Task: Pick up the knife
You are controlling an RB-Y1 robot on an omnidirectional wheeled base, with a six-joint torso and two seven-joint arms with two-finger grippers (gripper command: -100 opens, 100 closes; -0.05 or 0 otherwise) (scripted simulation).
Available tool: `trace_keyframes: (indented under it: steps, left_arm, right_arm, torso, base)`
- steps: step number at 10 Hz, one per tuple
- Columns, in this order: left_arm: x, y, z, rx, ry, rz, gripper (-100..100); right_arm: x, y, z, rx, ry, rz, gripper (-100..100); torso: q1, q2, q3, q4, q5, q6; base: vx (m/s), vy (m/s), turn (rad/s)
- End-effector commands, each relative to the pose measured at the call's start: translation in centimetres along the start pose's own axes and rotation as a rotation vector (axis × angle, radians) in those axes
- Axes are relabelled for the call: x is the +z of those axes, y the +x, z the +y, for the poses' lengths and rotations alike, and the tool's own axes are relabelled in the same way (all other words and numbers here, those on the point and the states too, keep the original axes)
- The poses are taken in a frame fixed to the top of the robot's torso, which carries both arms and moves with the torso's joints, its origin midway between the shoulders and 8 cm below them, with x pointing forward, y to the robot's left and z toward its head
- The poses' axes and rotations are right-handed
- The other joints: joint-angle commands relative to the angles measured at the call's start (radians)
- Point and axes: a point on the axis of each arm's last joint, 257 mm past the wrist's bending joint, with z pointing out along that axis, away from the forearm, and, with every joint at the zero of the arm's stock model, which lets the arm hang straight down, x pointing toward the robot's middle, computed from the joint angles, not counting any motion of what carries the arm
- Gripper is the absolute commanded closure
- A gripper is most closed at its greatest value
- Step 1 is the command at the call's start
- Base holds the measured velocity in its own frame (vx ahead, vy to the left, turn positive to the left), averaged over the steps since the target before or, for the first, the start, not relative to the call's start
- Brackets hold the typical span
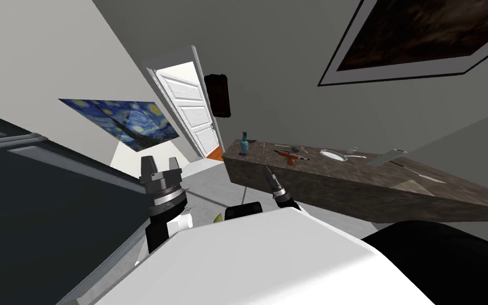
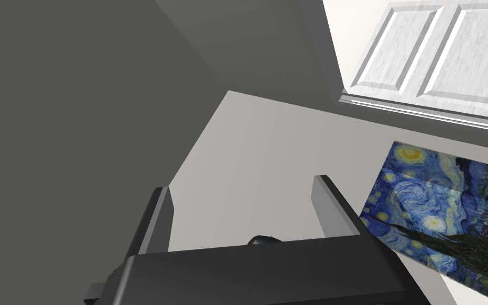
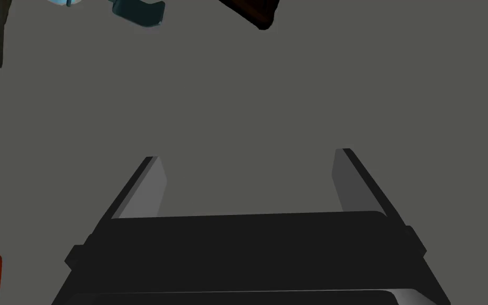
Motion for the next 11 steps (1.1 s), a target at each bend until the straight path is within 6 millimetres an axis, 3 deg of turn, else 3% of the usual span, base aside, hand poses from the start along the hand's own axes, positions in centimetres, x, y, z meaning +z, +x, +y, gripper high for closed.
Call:
trace_keyframes:
  steps: [1, 2, 3, 4, 5, 7, 8, 10, 11]
  left_arm:
    - [0.0, 0.0, 0.0, 0.0, 0.0, 0.0, 0]
    - [0.0, 0.0, 0.0, 0.0, 0.0, 0.0, 0]
    - [0.0, 0.0, 0.0, 0.0, 0.0, 0.0, 0]
    - [0.0, 0.0, 0.0, 0.0, 0.0, 0.0, 0]
    - [0.0, 0.0, 0.0, 0.0, 0.0, 0.0, 0]
    - [0.0, 0.0, 0.0, 0.0, 0.0, 0.0, 0]
    - [0.0, 0.0, 0.0, 0.0, 0.0, 0.0, 0]
    - [0.0, 0.0, 0.0, 0.0, 0.0, 0.0, 0]
    - [0.0, 0.0, 0.0, 0.001, 0.0, 0.0, 0]
  right_arm:
    - [-1.1, 1.0, -0.2, -0.021, 0.011, 0.02, -100]
    - [-1.1, 1.0, -0.2, -0.034, 0.011, 0.02, -100]
    - [-3.2, 2.7, -1.3, -0.026, 0.044, 0.064, -100]
    - [-3.3, 3.0, -1.3, -0.05, 0.043, 0.068, -100]
    - [-5.4, 4.3, -2.1, -0.038, 0.071, 0.106, -100]
    - [-5.8, 4.9, -2.4, -0.084, 0.079, 0.121, -100]
    - [-8.2, 6.2, -3.2, -0.073, 0.111, 0.163, -100]
    - [-8.8, 6.8, -3.5, -0.113, 0.119, 0.179, -100]
    - [-11.6, 7.9, -4.5, -0.111, 0.158, 0.225, -100]
  torso:
    - [0.0, 0.0, 0.0, 0.0, 0.0, 0.0]
    - [0.0, 0.0, 0.0, 0.0, 0.0, 0.001]
    - [-0.001, -0.002, -0.001, 0.0, 0.0, 0.001]
    - [0.002, 0.0, 0.0, 0.0, 0.0, 0.0]
    - [0.001, 0.0, 0.0, 0.0, 0.0, 0.001]
    - [0.001, 0.0, 0.0, 0.0, 0.001, 0.001]
    - [-0.002, -0.002, -0.001, 0.0, 0.0, 0.002]
    - [0.0, -0.002, -0.001, 0.0, 0.0, 0.001]
    - [-0.003, -0.003, -0.001, 0.0, 0.0, 0.002]
  base:
    - [-0.079, 0.063, 0.224]
    - [-0.03, 0.04, -0.007]
    - [-0.084, 0.092, 0.432]
    - [-0.08, 0.087, 0.225]
    - [-0.093, 0.13, 0.398]
    - [-0.039, 0.057, 0.071]
    - [-0.035, 0.083, 0.354]
    - [-0.026, 0.048, 0.148]
    - [-0.042, 0.071, 0.323]
